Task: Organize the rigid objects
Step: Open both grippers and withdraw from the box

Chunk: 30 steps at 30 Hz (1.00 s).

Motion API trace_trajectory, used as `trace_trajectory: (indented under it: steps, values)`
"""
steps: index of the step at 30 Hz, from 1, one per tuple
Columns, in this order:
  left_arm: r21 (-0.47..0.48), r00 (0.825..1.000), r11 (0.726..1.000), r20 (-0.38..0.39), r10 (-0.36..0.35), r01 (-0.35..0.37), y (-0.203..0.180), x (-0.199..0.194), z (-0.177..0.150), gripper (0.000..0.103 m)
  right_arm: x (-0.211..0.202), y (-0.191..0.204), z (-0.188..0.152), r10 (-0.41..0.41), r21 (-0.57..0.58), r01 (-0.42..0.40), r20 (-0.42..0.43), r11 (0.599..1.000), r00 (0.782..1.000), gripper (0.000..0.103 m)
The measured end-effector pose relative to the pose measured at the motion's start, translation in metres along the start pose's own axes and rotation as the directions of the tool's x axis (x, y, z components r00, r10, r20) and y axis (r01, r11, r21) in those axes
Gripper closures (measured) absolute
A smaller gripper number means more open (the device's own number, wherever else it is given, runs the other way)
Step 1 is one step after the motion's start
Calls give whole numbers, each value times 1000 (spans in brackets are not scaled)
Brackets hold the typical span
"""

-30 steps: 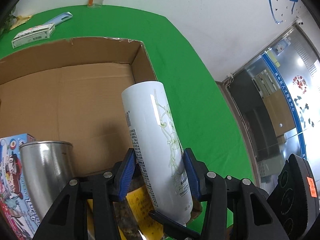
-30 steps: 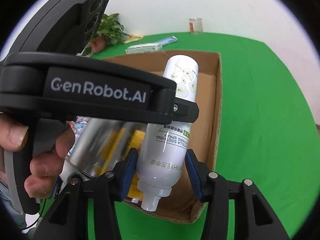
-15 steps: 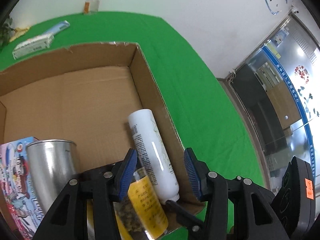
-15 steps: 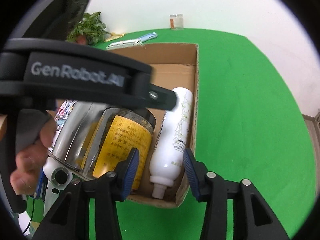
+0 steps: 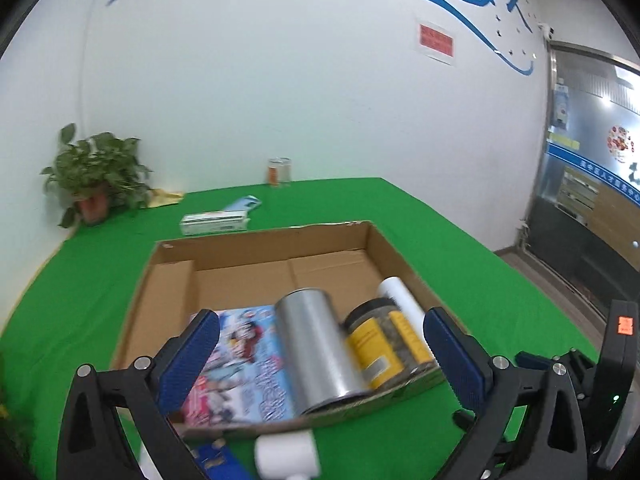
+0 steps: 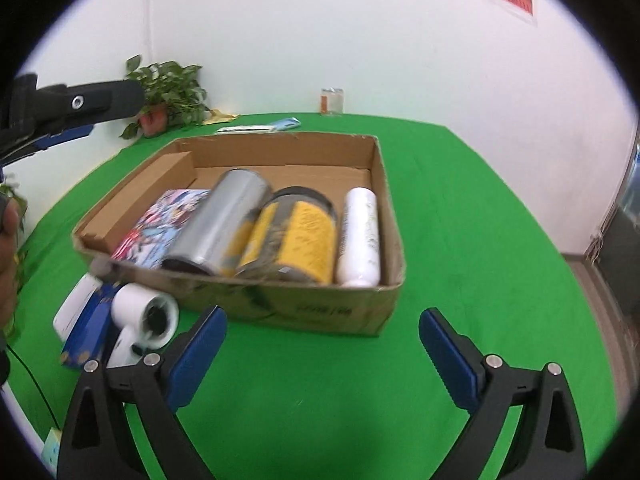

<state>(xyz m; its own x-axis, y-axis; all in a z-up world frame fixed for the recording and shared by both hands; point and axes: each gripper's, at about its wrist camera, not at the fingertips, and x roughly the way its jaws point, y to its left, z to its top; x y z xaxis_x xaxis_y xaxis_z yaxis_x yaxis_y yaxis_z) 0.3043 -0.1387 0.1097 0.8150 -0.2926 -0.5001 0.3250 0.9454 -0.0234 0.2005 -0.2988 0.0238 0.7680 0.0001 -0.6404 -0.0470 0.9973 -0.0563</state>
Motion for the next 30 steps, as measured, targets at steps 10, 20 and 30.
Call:
trace_trajectory:
  steps: [10,20,30]
  values:
    - [-81,995,992,23,94,-92,54,-140,-70,0,-18,37,-41,-25,-62,27,34,998,999,6]
    - [-129,996,987,16,93,-91,50,-171,-113,1,-57,51,-65,-7,-49,12,95,999,995,6]
    - [-190,995,980,-84,50,-66,70,-158,-133,4,-77,59,-76,165,-95,-148,198,984,966,0]
